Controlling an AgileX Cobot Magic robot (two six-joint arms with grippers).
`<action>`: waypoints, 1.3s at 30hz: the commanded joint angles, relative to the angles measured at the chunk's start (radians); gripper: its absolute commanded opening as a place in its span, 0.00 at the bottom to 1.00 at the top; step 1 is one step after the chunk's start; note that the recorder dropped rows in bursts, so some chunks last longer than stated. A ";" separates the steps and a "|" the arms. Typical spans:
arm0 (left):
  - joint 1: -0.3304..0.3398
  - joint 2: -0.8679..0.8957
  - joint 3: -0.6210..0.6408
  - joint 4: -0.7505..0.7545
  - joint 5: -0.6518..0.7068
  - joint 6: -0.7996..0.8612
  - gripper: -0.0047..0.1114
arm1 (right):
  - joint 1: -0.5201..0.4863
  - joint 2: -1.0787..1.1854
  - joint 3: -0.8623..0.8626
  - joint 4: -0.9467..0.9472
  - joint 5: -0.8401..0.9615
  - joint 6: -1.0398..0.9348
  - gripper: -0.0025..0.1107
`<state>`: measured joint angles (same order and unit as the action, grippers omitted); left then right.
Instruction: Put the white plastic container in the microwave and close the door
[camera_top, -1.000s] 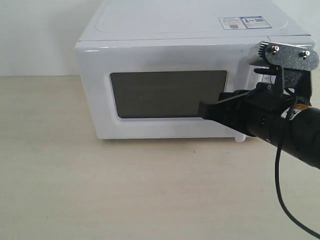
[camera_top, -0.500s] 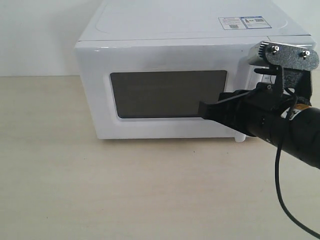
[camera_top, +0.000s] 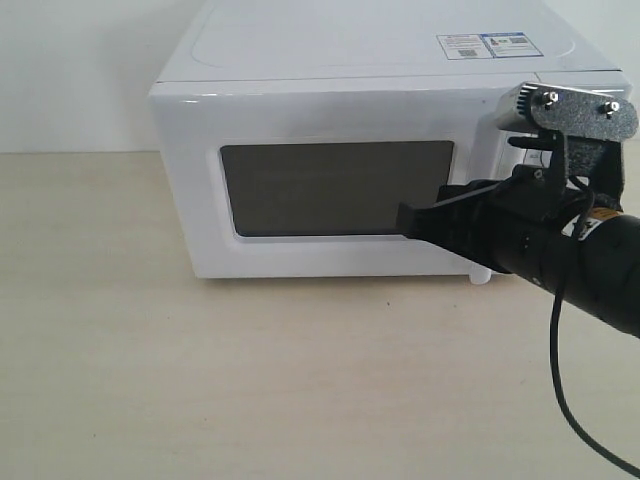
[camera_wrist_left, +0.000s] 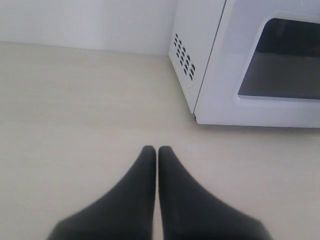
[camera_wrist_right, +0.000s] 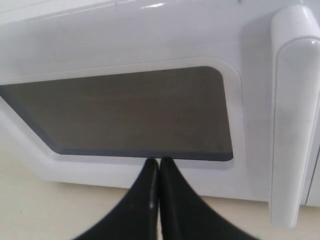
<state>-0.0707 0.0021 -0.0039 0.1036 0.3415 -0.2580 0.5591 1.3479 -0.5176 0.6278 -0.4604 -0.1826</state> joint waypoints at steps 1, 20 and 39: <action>0.004 -0.002 0.004 0.001 -0.005 0.005 0.07 | 0.002 -0.009 0.005 -0.004 0.010 -0.007 0.02; 0.004 -0.002 0.004 0.001 -0.005 0.005 0.07 | 0.002 -0.046 0.005 -0.006 -0.012 -0.011 0.02; 0.004 -0.002 0.004 0.001 -0.005 0.005 0.07 | -0.025 -0.519 0.007 -0.008 0.433 -0.168 0.02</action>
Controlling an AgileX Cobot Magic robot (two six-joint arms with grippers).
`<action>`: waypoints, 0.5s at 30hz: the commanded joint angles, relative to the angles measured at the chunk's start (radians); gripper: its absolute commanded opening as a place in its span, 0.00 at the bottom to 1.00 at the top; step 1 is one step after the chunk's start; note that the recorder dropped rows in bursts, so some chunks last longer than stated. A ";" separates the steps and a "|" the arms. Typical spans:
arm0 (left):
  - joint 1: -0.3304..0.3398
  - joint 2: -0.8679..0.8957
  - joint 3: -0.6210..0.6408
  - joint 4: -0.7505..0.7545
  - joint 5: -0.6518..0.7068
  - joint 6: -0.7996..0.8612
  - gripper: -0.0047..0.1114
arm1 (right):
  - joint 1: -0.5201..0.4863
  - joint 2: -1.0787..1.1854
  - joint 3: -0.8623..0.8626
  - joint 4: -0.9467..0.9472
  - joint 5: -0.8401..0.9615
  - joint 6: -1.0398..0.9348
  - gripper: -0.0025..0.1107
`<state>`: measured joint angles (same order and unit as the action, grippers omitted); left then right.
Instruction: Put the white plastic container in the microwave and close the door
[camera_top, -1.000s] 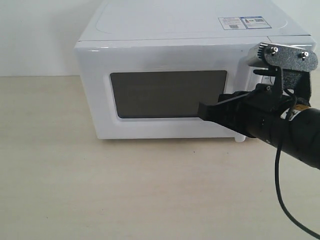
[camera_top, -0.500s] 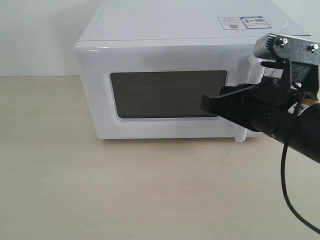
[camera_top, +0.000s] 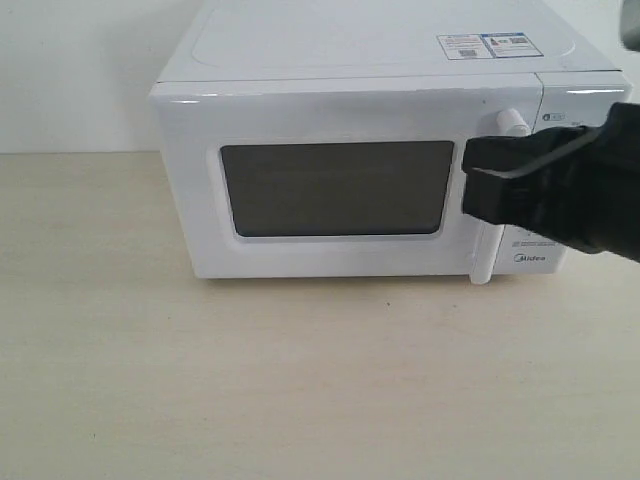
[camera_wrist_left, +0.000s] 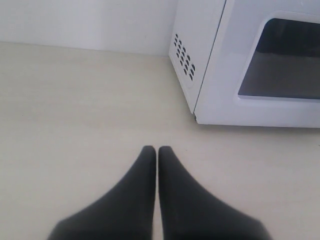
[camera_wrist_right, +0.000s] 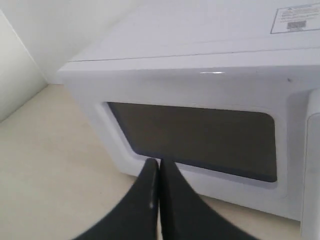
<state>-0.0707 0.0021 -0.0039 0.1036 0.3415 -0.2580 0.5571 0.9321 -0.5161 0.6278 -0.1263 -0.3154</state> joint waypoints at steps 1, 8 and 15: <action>0.004 -0.002 0.004 0.001 -0.005 0.005 0.07 | -0.032 -0.136 0.015 -0.008 0.106 -0.035 0.02; 0.004 -0.002 0.004 0.001 -0.005 0.005 0.07 | -0.163 -0.410 0.154 -0.008 0.108 -0.002 0.02; 0.004 -0.002 0.004 0.001 -0.005 0.005 0.07 | -0.291 -0.705 0.316 -0.006 0.108 0.023 0.02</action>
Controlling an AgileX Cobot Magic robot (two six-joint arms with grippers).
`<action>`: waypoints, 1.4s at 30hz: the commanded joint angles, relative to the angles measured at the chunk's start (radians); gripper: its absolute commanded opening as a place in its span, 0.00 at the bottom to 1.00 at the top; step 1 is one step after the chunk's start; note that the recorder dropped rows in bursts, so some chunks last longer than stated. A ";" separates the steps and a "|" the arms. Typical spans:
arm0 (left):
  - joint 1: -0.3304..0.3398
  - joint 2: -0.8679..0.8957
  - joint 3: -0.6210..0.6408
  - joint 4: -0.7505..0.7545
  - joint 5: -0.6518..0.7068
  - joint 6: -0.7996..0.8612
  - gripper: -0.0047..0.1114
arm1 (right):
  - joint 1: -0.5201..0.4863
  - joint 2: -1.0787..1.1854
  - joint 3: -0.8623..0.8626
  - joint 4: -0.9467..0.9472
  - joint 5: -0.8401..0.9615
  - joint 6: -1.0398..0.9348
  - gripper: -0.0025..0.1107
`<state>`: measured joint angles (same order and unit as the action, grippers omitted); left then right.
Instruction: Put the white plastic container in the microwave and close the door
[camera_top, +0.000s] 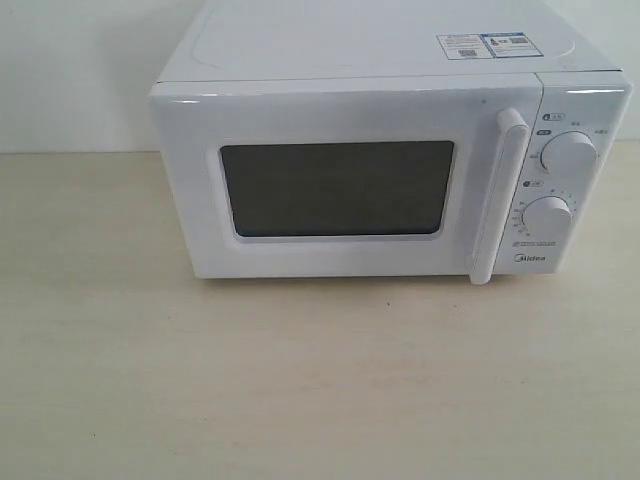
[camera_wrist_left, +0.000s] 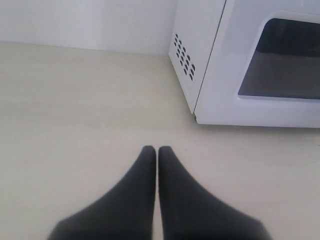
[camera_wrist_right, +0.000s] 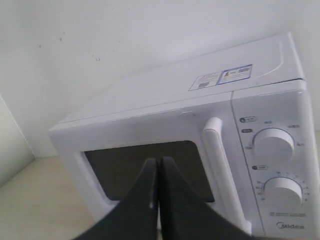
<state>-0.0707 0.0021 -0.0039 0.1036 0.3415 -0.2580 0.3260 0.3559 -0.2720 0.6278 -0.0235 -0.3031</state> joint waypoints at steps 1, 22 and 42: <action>0.004 -0.002 0.004 0.001 -0.005 0.005 0.07 | -0.079 -0.166 0.087 -0.006 0.006 0.013 0.02; 0.004 -0.002 0.004 0.001 -0.005 0.005 0.07 | -0.186 -0.356 0.272 -0.243 0.101 0.237 0.02; 0.004 -0.002 0.004 0.001 -0.005 0.005 0.07 | -0.242 -0.356 0.272 -0.479 0.380 0.207 0.02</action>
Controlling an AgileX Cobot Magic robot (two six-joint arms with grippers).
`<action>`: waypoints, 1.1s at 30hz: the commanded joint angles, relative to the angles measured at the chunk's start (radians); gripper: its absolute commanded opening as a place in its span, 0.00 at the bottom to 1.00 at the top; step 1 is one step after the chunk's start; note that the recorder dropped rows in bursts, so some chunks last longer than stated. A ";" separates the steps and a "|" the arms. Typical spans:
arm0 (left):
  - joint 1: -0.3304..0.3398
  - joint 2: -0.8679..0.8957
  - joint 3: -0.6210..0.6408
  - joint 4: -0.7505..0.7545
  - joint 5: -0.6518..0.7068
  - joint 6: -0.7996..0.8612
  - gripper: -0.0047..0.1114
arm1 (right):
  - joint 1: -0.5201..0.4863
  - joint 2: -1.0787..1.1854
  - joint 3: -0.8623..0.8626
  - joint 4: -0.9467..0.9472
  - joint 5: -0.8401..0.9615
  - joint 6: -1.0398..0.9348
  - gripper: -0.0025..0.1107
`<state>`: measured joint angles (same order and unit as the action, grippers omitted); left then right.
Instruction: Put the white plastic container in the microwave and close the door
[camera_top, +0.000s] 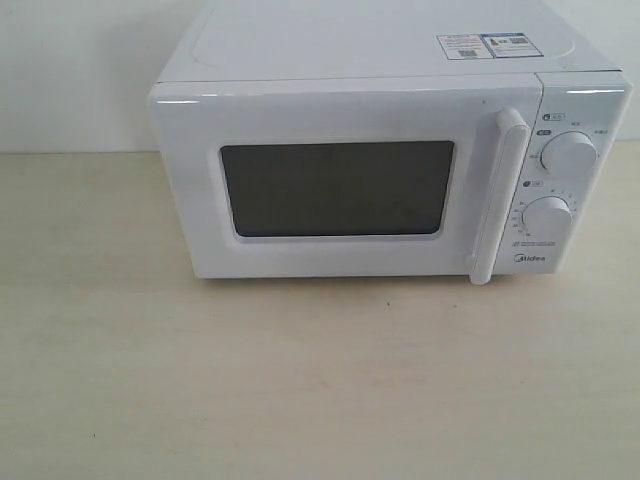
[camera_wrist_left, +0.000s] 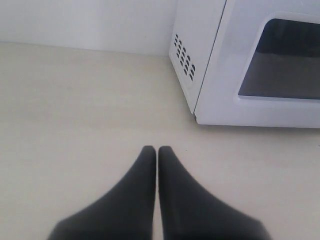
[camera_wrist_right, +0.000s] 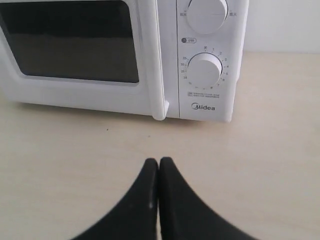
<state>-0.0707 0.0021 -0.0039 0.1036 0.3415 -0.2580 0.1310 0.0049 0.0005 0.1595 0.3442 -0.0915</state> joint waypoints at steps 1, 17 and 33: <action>0.004 -0.002 0.004 0.001 -0.005 0.005 0.07 | -0.073 -0.005 -0.001 -0.009 0.024 -0.003 0.02; 0.004 -0.002 0.004 0.001 -0.005 0.005 0.07 | -0.121 -0.005 -0.001 -0.009 0.027 0.005 0.02; 0.004 -0.002 0.004 0.001 -0.005 0.005 0.07 | -0.121 -0.005 -0.001 -0.009 0.027 0.005 0.02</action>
<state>-0.0707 0.0021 -0.0039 0.1036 0.3415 -0.2580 0.0101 0.0049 0.0005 0.1595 0.3722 -0.0857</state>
